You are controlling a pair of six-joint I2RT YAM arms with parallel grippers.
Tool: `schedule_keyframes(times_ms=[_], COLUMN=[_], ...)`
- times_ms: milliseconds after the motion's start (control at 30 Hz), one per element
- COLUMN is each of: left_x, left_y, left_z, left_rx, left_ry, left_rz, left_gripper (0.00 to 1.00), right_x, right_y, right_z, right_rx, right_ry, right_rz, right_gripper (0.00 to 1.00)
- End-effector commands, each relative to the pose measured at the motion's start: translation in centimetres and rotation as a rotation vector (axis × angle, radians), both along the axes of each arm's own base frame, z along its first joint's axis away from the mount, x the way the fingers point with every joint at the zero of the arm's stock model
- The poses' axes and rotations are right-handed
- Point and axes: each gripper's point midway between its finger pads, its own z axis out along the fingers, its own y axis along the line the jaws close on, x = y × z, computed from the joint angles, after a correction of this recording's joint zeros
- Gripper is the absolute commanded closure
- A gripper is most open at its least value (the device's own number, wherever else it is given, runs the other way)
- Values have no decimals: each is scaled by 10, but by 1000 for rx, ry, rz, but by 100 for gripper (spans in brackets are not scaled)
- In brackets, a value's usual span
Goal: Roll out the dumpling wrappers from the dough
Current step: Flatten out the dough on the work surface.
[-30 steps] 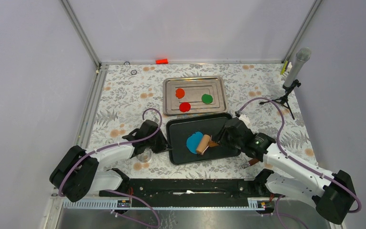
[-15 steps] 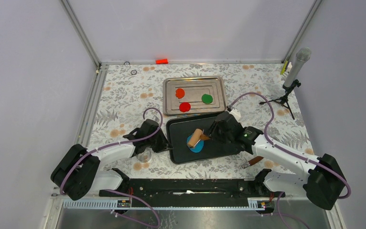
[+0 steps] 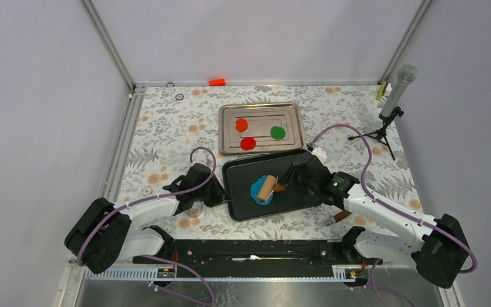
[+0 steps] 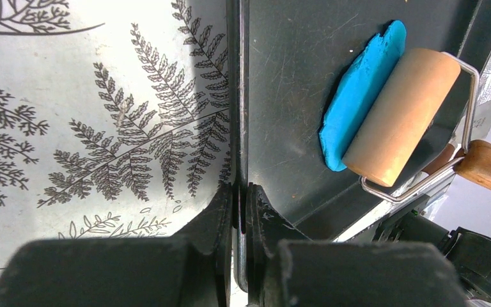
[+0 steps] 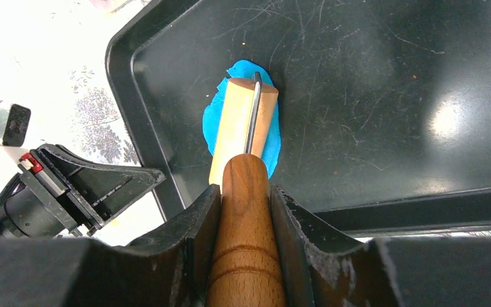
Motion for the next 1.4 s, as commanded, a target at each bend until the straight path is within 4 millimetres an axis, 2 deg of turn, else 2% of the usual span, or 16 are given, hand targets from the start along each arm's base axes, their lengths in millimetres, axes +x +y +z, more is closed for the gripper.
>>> schedule_keyframes(times_ms=[0,67,133,200,333,433,500,567,767,867,967,1167,1367], left_x=[-10,-11,-11,-12,-10,-9,-9,-9,-10,-10,-10,-9,-9], left_y=[0,-2,-3,-4,-4,-3,-3,-4,-9,-10,-11,-17,-23], left_z=[-3,-2,0,3,9,12,13,14,17,18,21,28,30], left_rx=[1,-3,-8,-10,-10,3,12,14,-7,-8,-8,-34,-53], left_ry=[9,15,15,13,-4,-16,-20,-18,-16,-18,-21,-37,-35], left_rz=[-41,-59,-69,-77,-84,-96,-109,-124,-148,-154,-168,-192,-230], left_gripper=[100,100,100,100,100,100,100,100,100,100,100,100,100], right_x=[-19,-11,-2,0,-11,-25,-37,-41,-20,-19,-26,-40,-31], right_y=[-31,-28,-21,-22,-43,-57,-56,-55,-30,-19,-23,-40,-28], right_z=[-52,-57,-52,-48,-42,-36,-37,-44,-62,-63,-58,-66,-69], right_rx=[-218,-236,-250,-295,-367,-356,-319,-331,-337,-349,-384,-411,-407], right_ry=[122,110,40,6,19,22,49,68,54,61,42,68,59], right_rz=[14,7,12,19,25,28,49,59,80,129,148,152,156], right_gripper=[100,100,100,100,100,100,100,100,100,100,100,100,100])
